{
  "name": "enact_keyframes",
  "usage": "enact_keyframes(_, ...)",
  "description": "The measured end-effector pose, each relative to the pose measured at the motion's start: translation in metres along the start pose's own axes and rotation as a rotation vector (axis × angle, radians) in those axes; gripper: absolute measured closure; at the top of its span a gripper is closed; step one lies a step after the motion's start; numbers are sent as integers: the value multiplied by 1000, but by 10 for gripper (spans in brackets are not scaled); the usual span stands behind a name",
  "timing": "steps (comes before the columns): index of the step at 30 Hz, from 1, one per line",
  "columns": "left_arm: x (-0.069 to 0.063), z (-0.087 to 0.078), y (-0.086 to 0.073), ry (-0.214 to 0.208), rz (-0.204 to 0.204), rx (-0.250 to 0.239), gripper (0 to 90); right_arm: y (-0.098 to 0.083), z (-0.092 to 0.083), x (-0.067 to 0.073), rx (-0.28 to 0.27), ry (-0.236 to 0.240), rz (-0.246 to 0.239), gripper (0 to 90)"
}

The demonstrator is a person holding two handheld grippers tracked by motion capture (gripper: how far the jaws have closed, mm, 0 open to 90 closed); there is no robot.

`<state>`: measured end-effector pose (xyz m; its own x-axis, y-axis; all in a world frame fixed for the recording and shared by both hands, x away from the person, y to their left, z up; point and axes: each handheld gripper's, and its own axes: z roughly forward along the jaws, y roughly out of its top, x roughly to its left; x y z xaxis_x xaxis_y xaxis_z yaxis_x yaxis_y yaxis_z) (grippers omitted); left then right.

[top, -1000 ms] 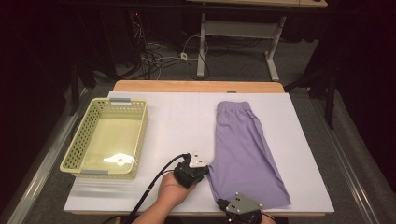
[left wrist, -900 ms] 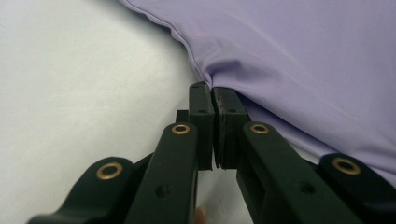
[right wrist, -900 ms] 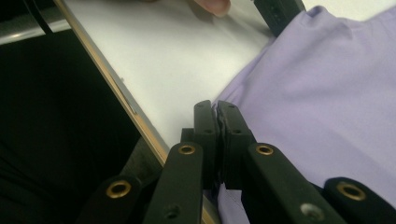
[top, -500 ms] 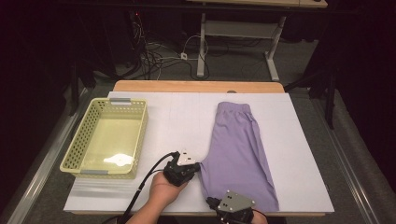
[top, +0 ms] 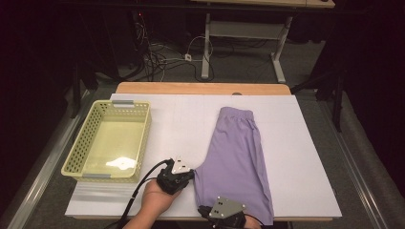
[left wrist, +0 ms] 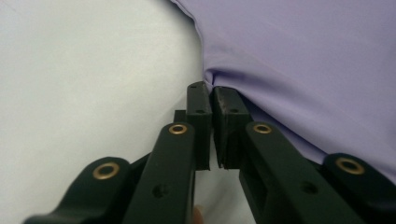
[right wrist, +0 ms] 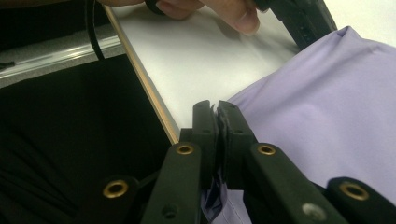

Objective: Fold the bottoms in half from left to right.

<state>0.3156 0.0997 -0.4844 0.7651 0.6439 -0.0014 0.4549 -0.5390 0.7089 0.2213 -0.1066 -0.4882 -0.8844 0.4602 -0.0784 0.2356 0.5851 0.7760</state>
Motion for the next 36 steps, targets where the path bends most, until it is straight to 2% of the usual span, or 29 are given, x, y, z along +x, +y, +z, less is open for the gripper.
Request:
enact_keyframes(2, 2, -2, -1, 5, -9, -15, 742, 1, -2, -1, -9, 22, -1, 781)
enact_keyframes(4, 4, -7, -3, 10, -24, -30, 675, 2, -7, -1, -26, 18, 7, 734)
enact_keyframes(8, 6, -17, -10, 4, -52, -88, 552, 4, -18, -4, -57, 0, 27, 712)
enact_keyframes(14, 1, -31, -23, -11, -32, -183, 374, 0, -34, -16, -83, -49, 55, 712)
enact_keyframes(17, -1, -37, -28, -28, -20, -215, 329, -4, -43, -24, -93, -79, 79, 711)
enact_keyframes(21, -2, -43, -31, -13, -11, -241, 222, -11, -54, -34, -102, -117, 106, 712)
enact_keyframes(24, -1, -43, -33, -8, -23, -255, 151, -15, -62, -40, -114, -137, 127, 712)
enact_keyframes(26, 0, -41, -36, -7, -29, -262, 134, -18, -68, -44, -115, -156, 137, 712)
enact_keyframes(27, 1, -40, -36, -12, -31, -260, 131, -20, -71, -46, -116, -167, 141, 712)
enact_keyframes(31, 4, -36, -34, -17, -53, -249, 16, -28, -82, -57, -125, -206, 173, 712)
enact_keyframes(36, 4, -33, -33, -10, -52, -259, 0, -41, -91, -75, -120, -258, 220, 712)
